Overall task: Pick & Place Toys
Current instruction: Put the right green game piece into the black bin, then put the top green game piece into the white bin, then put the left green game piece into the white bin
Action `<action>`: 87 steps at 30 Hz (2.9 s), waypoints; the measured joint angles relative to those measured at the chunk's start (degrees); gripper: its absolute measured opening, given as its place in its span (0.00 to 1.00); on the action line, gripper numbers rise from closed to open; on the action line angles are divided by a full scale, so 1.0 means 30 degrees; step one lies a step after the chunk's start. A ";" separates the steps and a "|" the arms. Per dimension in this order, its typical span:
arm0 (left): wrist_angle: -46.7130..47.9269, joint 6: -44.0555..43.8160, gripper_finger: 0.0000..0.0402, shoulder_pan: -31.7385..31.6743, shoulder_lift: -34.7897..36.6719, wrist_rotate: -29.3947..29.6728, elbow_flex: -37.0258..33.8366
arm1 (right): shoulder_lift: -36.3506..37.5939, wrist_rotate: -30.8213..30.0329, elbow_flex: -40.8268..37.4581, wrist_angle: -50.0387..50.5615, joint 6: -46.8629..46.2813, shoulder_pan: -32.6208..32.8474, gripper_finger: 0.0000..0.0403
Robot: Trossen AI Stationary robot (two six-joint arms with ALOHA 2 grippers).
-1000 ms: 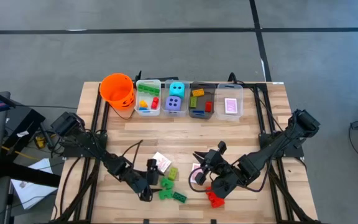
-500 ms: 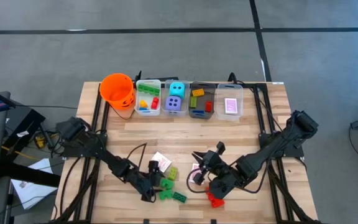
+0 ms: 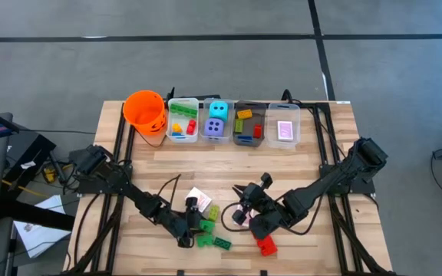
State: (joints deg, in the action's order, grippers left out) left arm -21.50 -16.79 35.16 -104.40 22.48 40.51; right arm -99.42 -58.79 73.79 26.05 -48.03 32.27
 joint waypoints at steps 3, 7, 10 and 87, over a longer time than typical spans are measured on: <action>0.0022 0.0019 0.40 0.0000 0.0058 0.0357 0.0000 | 0.0017 -0.0006 0.0018 0.0042 0.0000 0.0066 0.09; 0.0366 0.0087 0.40 -0.0073 0.1204 0.1390 -0.0007 | 0.0017 -0.0064 0.0018 0.0029 0.0003 0.0132 0.09; 0.1801 0.0167 0.40 -0.0124 0.3176 0.2441 -0.0007 | 0.0017 -0.0064 0.0018 0.0026 0.0007 0.0131 0.09; 0.0754 0.3421 0.75 0.0330 1.1550 0.1122 -0.3257 | 0.1823 -0.5885 0.0026 -0.2815 0.4722 0.4294 0.09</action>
State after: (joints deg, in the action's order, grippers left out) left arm -19.23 -6.53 36.15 -69.75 25.85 30.74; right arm -93.95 -76.45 73.87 17.61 -33.87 45.15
